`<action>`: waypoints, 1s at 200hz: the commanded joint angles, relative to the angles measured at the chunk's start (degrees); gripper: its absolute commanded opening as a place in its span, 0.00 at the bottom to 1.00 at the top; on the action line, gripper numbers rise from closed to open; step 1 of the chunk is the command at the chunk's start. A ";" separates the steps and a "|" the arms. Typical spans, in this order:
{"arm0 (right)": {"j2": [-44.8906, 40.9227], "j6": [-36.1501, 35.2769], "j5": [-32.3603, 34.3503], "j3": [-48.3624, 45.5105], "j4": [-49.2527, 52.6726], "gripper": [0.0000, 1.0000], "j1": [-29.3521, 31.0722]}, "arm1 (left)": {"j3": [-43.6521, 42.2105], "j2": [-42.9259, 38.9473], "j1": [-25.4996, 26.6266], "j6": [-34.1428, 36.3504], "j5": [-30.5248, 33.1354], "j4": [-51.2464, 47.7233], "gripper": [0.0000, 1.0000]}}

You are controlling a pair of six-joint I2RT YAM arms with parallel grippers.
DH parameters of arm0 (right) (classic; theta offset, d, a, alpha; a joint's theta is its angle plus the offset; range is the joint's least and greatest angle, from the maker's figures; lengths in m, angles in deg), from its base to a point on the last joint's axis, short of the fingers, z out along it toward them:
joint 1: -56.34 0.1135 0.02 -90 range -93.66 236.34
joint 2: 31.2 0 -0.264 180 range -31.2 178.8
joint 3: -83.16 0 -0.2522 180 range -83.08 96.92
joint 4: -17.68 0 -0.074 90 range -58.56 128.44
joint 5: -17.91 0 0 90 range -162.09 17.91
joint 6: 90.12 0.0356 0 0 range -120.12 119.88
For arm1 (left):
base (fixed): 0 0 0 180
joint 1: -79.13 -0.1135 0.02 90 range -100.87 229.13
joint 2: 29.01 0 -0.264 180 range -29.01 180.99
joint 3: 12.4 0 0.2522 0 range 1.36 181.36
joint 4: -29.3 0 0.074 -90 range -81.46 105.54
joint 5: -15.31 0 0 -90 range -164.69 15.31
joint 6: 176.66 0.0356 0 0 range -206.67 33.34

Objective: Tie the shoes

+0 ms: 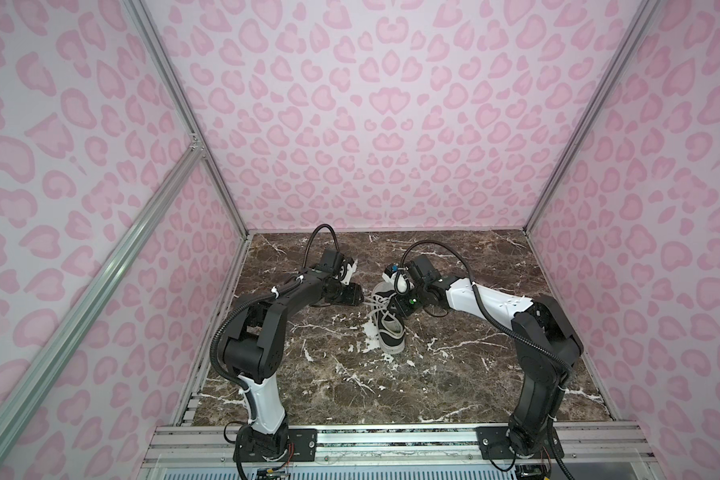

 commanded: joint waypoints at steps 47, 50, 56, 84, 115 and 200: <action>-1.08 0.85 0.24 0.71 1.47 0.40 -0.52 | -1.15 -1.23 -0.15 -0.18 -0.88 2.00 0.59; -1.26 1.07 0.05 0.87 1.54 0.40 -0.60 | -0.93 -1.17 -0.10 -0.16 -0.89 1.92 0.59; -1.66 1.38 -0.17 0.91 1.48 0.40 -0.77 | -0.66 -1.06 -0.14 0.01 -1.02 1.74 0.59; -3.18 2.26 -0.68 1.03 1.37 0.42 -1.53 | -0.80 -1.36 -0.10 -0.03 -1.87 2.69 0.60; -3.04 4.21 -2.71 1.42 1.22 0.42 -3.14 | -0.09 -0.15 -0.11 0.33 -5.60 2.76 0.64; -2.88 7.33 -3.36 0.68 1.15 0.44 -5.35 | -4.33 -6.94 -0.23 5.43 -8.79 6.33 0.79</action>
